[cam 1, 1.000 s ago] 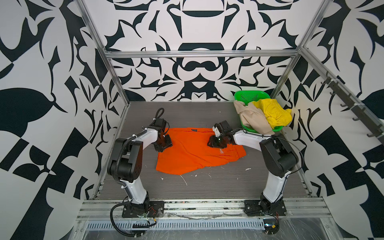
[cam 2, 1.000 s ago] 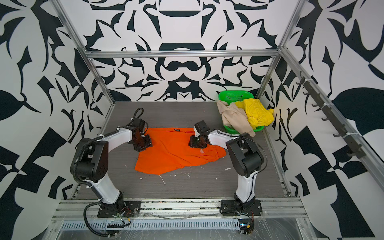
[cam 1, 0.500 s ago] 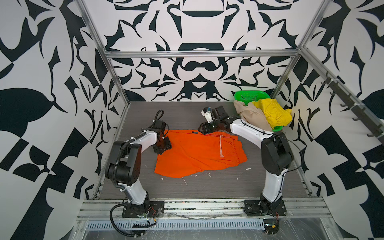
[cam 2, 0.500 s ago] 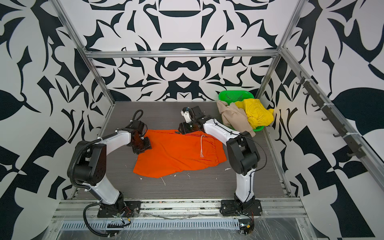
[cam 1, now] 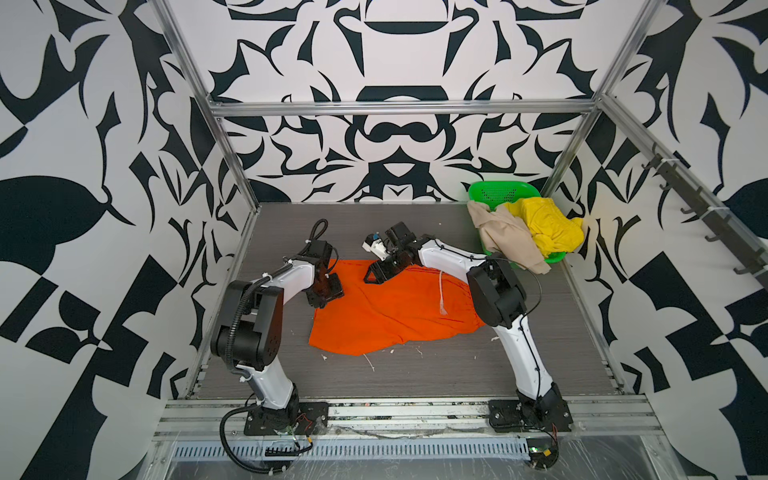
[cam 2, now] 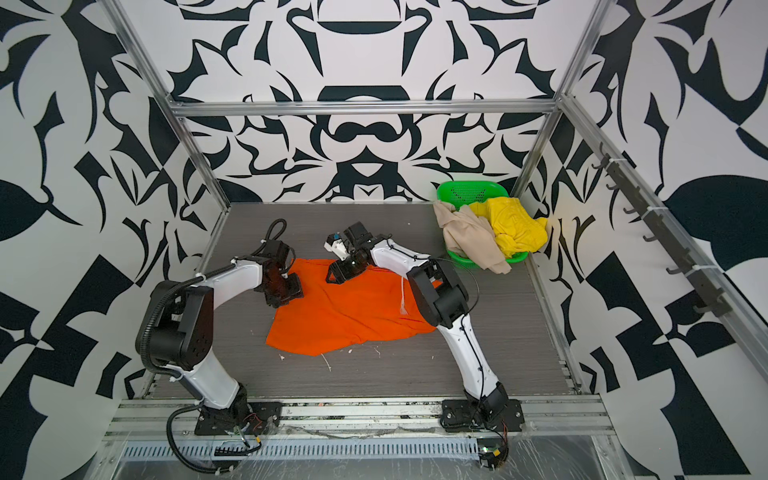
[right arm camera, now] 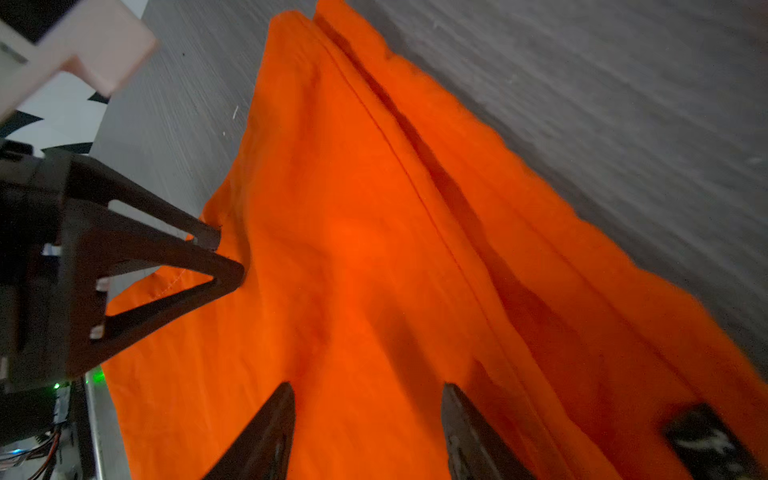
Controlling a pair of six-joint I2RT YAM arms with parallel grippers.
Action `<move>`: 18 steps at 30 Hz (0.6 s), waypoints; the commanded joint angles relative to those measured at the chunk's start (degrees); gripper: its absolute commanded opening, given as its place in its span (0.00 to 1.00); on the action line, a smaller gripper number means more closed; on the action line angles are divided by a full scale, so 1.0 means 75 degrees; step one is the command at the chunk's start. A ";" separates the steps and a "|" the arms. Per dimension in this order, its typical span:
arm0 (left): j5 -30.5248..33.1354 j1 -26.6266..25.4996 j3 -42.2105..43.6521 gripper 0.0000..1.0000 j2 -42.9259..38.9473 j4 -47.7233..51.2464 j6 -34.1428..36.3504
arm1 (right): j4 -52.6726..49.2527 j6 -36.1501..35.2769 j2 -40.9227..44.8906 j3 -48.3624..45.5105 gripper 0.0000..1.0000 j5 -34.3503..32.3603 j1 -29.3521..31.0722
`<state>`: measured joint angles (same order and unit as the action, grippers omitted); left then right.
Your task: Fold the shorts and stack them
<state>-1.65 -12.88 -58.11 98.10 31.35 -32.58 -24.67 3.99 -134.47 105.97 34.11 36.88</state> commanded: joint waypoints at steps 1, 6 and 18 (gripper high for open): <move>0.0237 0.0031 -0.0016 0.53 0.0162 0.0192 -0.0016 | -0.0302 0.0103 -0.0219 0.0745 0.60 0.0160 0.0016; 0.0287 0.0048 0.0123 0.53 0.0138 0.0247 -0.0024 | -0.0732 0.0387 -0.0756 0.1333 0.60 -0.1080 -0.0051; 0.0592 0.0089 0.0602 0.54 -0.0140 0.0337 -0.0048 | -0.0243 0.1869 -0.0707 0.1057 0.59 -0.2075 -0.0794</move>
<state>-0.36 -12.86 -56.23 96.88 29.67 -32.58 -23.53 15.51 -139.76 113.95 24.08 32.01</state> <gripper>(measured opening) 0.537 0.588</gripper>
